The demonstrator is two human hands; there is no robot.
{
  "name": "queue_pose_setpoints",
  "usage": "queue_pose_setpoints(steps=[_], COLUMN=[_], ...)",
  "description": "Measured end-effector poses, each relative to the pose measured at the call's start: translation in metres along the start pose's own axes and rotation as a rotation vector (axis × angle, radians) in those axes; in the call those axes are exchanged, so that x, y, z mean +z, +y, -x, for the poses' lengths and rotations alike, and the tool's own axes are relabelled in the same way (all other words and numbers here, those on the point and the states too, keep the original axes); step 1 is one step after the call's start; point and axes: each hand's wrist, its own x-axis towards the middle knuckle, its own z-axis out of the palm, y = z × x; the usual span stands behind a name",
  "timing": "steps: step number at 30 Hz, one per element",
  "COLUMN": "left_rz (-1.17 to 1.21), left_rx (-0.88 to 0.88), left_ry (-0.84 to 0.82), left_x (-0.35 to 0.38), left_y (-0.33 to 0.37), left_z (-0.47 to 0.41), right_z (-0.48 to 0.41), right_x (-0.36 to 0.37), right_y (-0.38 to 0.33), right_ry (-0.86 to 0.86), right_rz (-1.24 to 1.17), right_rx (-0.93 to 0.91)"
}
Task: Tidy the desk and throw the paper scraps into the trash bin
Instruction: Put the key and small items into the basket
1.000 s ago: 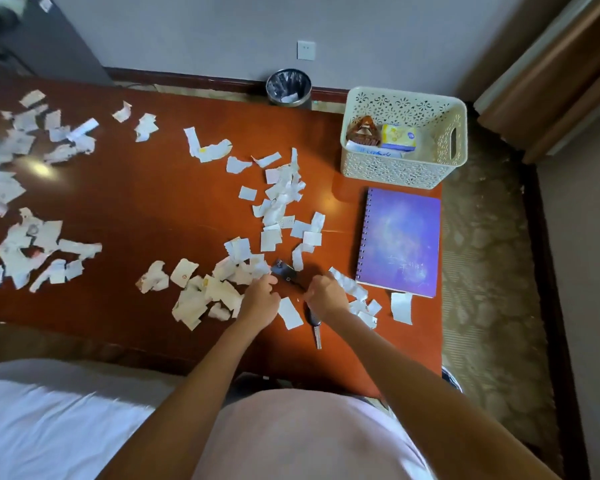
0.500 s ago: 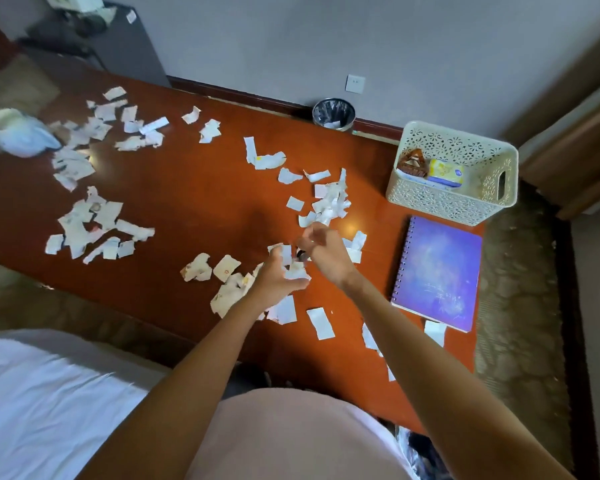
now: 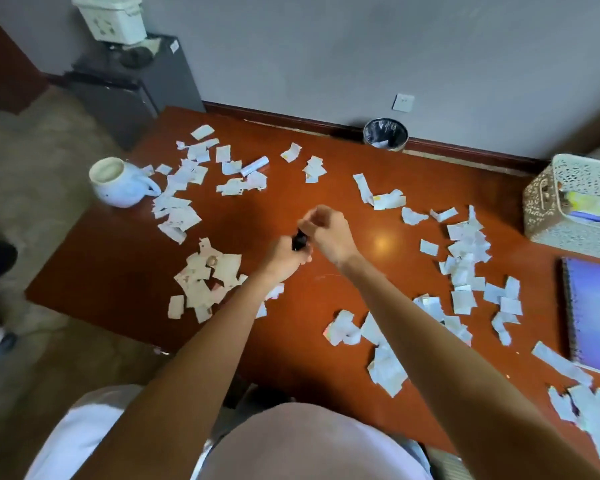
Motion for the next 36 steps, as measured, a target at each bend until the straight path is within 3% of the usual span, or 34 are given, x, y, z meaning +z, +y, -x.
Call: queue_pose_setpoints(steps=[8, 13, 21, 28, 33, 36], left_rz=[0.209, 0.323, 0.466, 0.490, 0.523, 0.473], left_rx=[-0.148, -0.246, -0.296, -0.363, -0.356, -0.332], left_ry=[-0.047, -0.027, -0.056, -0.018, -0.006, 0.013], left_x=[-0.127, -0.173, -0.211, -0.212, -0.209, -0.203], left_y=[-0.052, -0.063, -0.049, -0.054, -0.062, -0.060], left_z=[-0.061, -0.111, -0.183, -0.225, -0.223, -0.215], right_z=[-0.081, -0.140, -0.235, -0.281, -0.282, -0.274], right_x=[0.100, 0.117, 0.128, 0.143, 0.138, 0.124], right_y=[-0.035, -0.033, -0.044, -0.032, -0.018, -0.024], right_ry=[0.013, 0.017, -0.141, -0.262, -0.268, -0.167], right_rz=[0.074, 0.389, 0.970, 1.253, 1.271, 1.081], right_rx=[0.197, 0.329, 0.144, 0.029, 0.048, 0.182])
